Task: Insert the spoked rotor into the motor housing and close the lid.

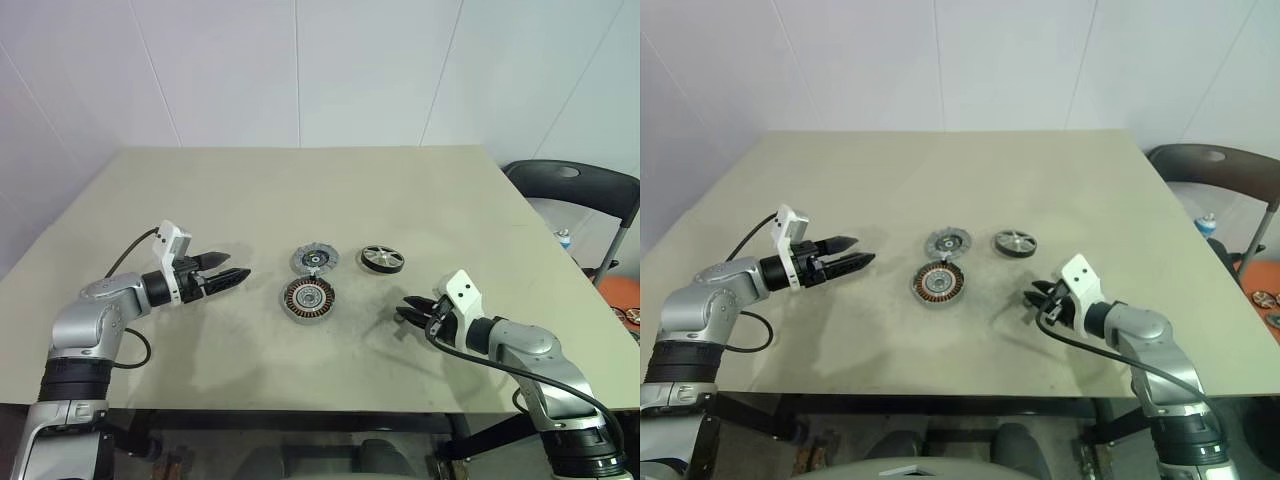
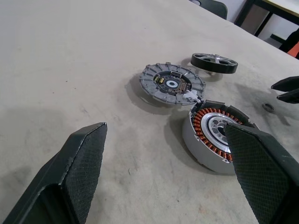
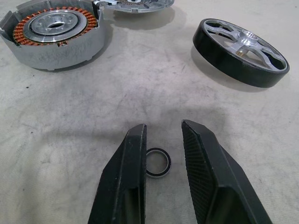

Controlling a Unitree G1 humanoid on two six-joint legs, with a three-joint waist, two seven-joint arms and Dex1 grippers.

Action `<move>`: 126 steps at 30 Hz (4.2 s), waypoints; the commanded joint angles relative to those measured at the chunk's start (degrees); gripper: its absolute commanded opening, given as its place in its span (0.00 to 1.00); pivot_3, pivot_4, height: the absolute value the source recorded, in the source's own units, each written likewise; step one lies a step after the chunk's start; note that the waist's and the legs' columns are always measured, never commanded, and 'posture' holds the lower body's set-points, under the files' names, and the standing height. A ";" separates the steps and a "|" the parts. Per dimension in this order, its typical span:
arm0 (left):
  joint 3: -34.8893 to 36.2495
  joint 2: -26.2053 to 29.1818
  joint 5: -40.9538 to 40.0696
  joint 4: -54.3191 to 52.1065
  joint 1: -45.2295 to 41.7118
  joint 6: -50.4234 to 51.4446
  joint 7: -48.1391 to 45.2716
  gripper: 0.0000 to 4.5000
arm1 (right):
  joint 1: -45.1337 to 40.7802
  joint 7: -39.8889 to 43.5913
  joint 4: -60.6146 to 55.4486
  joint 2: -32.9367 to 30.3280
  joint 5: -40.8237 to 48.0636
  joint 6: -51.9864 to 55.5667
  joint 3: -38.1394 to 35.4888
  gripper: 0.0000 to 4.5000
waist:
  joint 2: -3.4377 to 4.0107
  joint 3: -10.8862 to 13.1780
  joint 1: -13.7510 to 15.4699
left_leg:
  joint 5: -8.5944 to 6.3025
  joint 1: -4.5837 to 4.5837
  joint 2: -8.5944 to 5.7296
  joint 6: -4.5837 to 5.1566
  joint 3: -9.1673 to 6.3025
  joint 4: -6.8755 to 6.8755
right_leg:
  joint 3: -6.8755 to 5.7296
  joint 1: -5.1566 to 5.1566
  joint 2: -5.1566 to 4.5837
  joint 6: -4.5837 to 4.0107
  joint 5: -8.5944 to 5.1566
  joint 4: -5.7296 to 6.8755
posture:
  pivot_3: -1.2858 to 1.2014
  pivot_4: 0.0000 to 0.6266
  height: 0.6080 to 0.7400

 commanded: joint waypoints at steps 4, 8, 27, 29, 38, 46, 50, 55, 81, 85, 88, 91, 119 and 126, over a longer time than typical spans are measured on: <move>0.38 0.08 0.16 -0.68 -1.35 -1.24 -0.43 0.95 | -1.19 -0.97 -1.37 -0.57 0.49 -1.37 -0.17 0.28 | 0.00 0.00 -0.01 | 0.00 0.00 0.00 0.00 0.00 0.00 | 0.00 0.00 0.00 0.00 0.00 0.00 | 0.52 0.00 1.00; 1.71 -1.08 -0.65 -3.10 1.91 -0.87 1.43 0.95 | 2.54 -3.15 0.07 -0.91 -4.23 -4.58 3.31 0.45 | -0.02 -0.01 0.01 | -0.01 0.01 0.00 0.01 0.00 -0.02 | 0.00 0.01 0.00 0.00 0.00 -0.02 | 0.52 0.00 1.00; 2.08 -2.21 -1.19 -4.82 3.39 -0.61 2.99 0.95 | -4.65 -5.63 1.88 2.54 0.06 3.39 4.68 1.00 | -0.07 -0.01 0.01 | -0.02 0.02 0.01 0.03 0.00 0.00 | 0.01 0.04 0.01 0.01 0.00 -0.05 | 0.52 0.00 1.00; 2.12 -2.27 -1.19 -5.01 3.51 -0.64 3.15 0.95 | -4.89 -4.96 1.89 2.29 1.10 4.93 4.63 1.00 | -0.07 -0.01 0.06 | -0.03 0.00 0.01 0.04 -0.01 -0.01 | 0.01 0.02 0.01 0.01 -0.01 -0.05 | 0.52 0.00 1.00; 2.23 -2.25 -1.15 -4.85 3.57 -0.69 3.32 0.95 | -4.02 0.29 -0.77 0.62 12.02 13.99 -0.10 1.00 | -0.07 0.00 0.02 | -0.03 0.02 0.01 0.05 0.00 0.02 | 0.01 0.05 0.00 0.01 -0.01 -0.05 | 0.52 0.00 1.00; 2.07 -2.04 -0.90 -4.39 3.06 -0.84 3.07 0.95 | -3.25 -2.46 3.55 -0.73 5.57 4.93 2.23 1.00 | -0.07 -0.01 0.00 | -0.03 0.01 0.00 0.05 0.02 0.02 | 0.01 0.05 0.00 0.02 -0.01 -0.05 | 0.52 0.00 1.00; 2.04 -1.90 -0.78 -4.18 2.85 -0.91 2.97 0.95 | -3.23 -3.03 5.30 -0.65 4.21 2.85 2.47 1.00 | -0.07 0.00 0.00 | -0.03 0.01 0.00 0.05 0.01 0.01 | 0.01 0.04 0.00 0.02 -0.01 -0.05 | 0.52 0.00 1.00; 2.05 -1.69 -0.67 -4.04 2.83 -0.94 2.83 0.95 | -2.47 -2.48 5.92 -1.01 3.61 2.17 2.90 1.00 | -0.07 0.00 0.01 | -0.03 0.01 0.01 0.05 0.01 0.01 | 0.01 0.05 0.00 0.02 -0.01 -0.05 | 0.52 0.00 1.00; 2.54 -0.64 -1.22 -4.38 2.81 -0.42 2.05 0.95 | -3.00 -2.45 5.36 -0.20 3.86 1.32 4.00 1.00 | -0.09 -0.02 -0.10 | -0.03 0.03 0.01 0.05 0.00 0.01 | 0.01 0.06 0.01 0.02 -0.01 -0.05 | 0.52 0.00 1.00; 2.56 -0.68 -1.05 -3.98 2.53 -0.63 2.00 0.95 | -3.98 -2.41 6.45 -0.59 2.85 -0.03 4.72 1.00 | -0.08 -0.01 -0.06 | -0.03 0.03 0.01 0.05 0.00 0.02 | 0.01 0.06 0.01 0.02 -0.01 -0.05 | 0.52 0.00 1.00; 2.57 -0.68 -0.98 -3.92 2.05 -0.66 2.08 0.95 | -4.64 -2.26 6.93 -0.67 2.72 -0.47 4.77 1.00 | -0.09 -0.01 -0.03 | -0.03 0.02 0.01 0.05 0.01 0.02 | 0.01 0.06 0.01 0.02 -0.01 -0.05 | 0.52 0.00 1.00; 2.72 -0.68 -1.23 -4.56 2.20 -0.35 2.16 0.95 | -4.63 -2.02 7.09 -0.84 2.74 -0.56 4.49 1.00 | -0.09 -0.01 -0.02 | -0.03 0.02 0.01 0.05 0.01 0.02 | 0.01 0.06 0.01 0.01 -0.01 -0.05 | 0.52 0.00 1.00; 2.55 -0.50 -2.19 -6.80 3.86 0.90 2.47 0.95 | -1.32 0.05 8.92 -3.37 1.79 -2.28 4.95 1.00 | -0.09 -0.02 0.10 | -0.03 0.02 0.01 0.06 0.00 0.01 | 0.00 0.10 0.01 0.02 -0.01 -0.10 | 0.52 0.00 1.00; 2.53 -0.80 -2.13 -6.92 3.81 0.74 2.96 0.95 | -2.18 0.08 10.07 -3.36 1.26 -2.97 5.05 1.00 | -0.10 -0.02 0.10 | -0.03 0.03 0.01 0.06 0.00 0.02 | 0.00 0.12 0.00 0.02 -0.01 -0.12 | 0.52 0.00 1.00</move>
